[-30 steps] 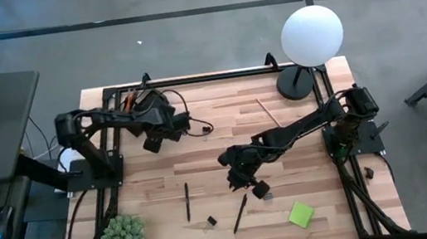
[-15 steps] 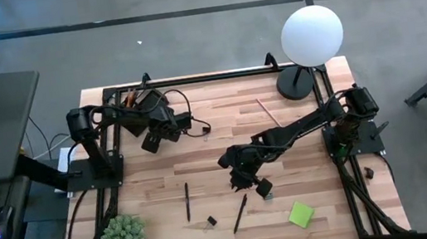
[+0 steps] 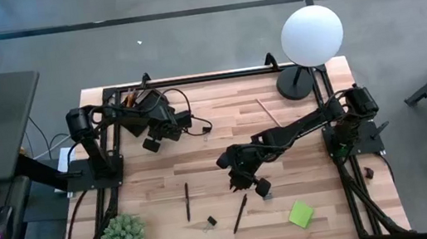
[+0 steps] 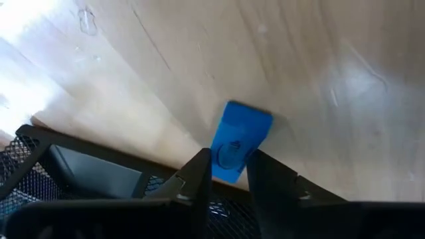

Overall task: Pick and place office supplies into organizer
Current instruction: Put the blue eraser into the black desk organizer

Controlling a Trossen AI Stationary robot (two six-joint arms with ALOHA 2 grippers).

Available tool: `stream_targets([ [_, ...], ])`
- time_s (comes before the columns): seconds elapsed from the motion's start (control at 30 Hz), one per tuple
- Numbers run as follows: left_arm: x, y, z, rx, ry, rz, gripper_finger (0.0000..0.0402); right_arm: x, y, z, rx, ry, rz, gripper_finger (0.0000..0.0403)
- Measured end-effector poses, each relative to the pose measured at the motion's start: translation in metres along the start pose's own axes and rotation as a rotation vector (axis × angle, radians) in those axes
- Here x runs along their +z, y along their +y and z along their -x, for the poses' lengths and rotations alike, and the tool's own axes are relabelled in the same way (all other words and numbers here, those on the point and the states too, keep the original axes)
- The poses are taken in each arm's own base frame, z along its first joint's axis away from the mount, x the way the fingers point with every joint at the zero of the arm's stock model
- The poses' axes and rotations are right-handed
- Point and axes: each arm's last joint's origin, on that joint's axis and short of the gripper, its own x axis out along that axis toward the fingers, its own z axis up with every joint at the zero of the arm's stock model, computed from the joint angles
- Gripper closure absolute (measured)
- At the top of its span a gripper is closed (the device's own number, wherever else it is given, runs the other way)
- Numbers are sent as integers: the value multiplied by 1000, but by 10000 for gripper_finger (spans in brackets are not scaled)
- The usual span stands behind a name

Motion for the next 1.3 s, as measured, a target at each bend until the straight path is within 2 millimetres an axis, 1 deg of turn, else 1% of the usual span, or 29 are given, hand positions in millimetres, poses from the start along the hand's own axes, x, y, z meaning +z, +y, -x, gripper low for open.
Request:
stream_targets([
  [0.17, 0, -1, 1, -4, 19, -5, 319, -1, 1, 0, 6, 10, -37, 355],
  [0.27, -4, -6, 7, -19, 102, -42, 321, -1, 1, 0, 6, 10, -39, 356],
  [0.53, -2, 0, 42, -12, 156, 25, 338, -1, 1, 0, 7, 9, -85, 356],
  [0.63, -9, 1, 51, -46, 215, 69, 343, 0, 2, 0, 14, 5, -104, 356],
  [0.73, -25, 3, 52, -105, 311, 123, 349, 0, 2, 0, 26, -1, -107, 354],
  [0.83, -39, 7, 50, -147, 365, 209, 354, 1, 4, -1, 50, -13, -105, 356],
  [0.9, -42, 11, 47, -166, 345, 264, 358, 2, 5, -1, 57, -16, -99, 356],
  [0.97, -39, 14, 45, -156, 300, 279, 362, 2, 6, -2, 60, -17, -86, 356],
  [1.03, -32, 18, 43, -118, 234, 270, 365, 2, 6, -2, 61, -17, -68, 354],
  [1.13, -18, 22, 44, -43, 126, 183, 364, 2, 6, -2, 63, -19, -63, 352],
  [1.2, -10, 23, 46, -3, 79, 104, 352, 2, 6, -2, 64, -19, -64, 353],
  [1.3, -6, 26, 45, 24, 48, 31, 312, 2, 6, -2, 64, -19, -64, 356],
])
